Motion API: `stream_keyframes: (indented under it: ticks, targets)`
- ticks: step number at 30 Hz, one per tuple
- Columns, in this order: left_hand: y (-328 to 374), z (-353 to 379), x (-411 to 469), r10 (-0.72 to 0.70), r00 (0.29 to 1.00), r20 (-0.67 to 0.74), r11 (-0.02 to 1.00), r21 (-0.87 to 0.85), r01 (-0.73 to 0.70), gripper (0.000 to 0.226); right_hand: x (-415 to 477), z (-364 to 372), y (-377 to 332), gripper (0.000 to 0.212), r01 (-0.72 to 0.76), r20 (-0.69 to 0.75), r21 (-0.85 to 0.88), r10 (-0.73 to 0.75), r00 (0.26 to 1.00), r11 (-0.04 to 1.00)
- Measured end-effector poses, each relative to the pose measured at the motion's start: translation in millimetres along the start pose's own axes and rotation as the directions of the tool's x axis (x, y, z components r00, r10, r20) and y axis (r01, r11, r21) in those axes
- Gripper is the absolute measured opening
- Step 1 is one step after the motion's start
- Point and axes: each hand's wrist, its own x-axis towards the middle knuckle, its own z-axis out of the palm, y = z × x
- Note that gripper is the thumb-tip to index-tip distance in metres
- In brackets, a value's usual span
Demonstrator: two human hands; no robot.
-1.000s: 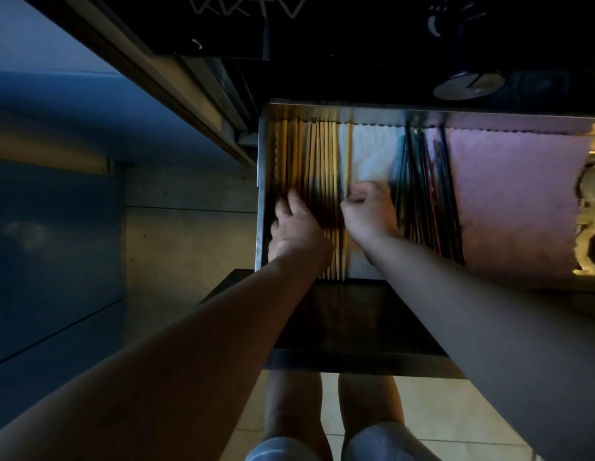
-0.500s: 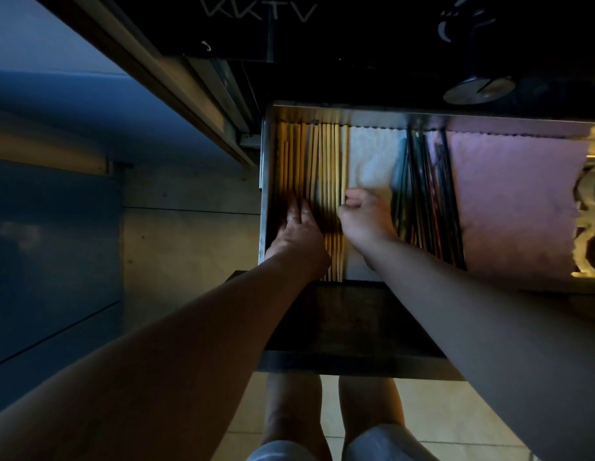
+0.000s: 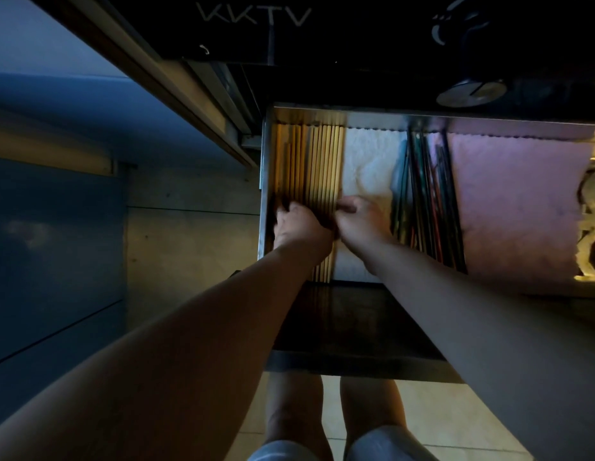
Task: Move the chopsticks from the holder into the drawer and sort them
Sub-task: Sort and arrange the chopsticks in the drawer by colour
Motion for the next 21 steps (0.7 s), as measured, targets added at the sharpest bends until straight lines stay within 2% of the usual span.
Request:
stream_keyframes:
  ticks: [9,16,21]
  targets:
    - [4.1,-0.5,-0.5,-0.016,0.999,-0.033,0.998,-0.063,0.014,0.083,-3.7,-4.6,2.8,0.036,-0.003,0.054,-0.015,0.003,0.999,1.0]
    - [8.2,-4.1,1.3,-0.052,0.999,-0.013,0.998,-0.046,0.051,0.064,-5.9,-8.2,1.9,0.03,0.014,0.073,0.065,-0.018,0.997,0.998]
    - [10.8,-4.3,-6.7,-0.04,0.999,-0.032,0.999,-0.006,0.04,0.063,-5.6,-5.7,-1.4,0.03,-0.007,0.067,0.11,-0.001,0.998,0.994]
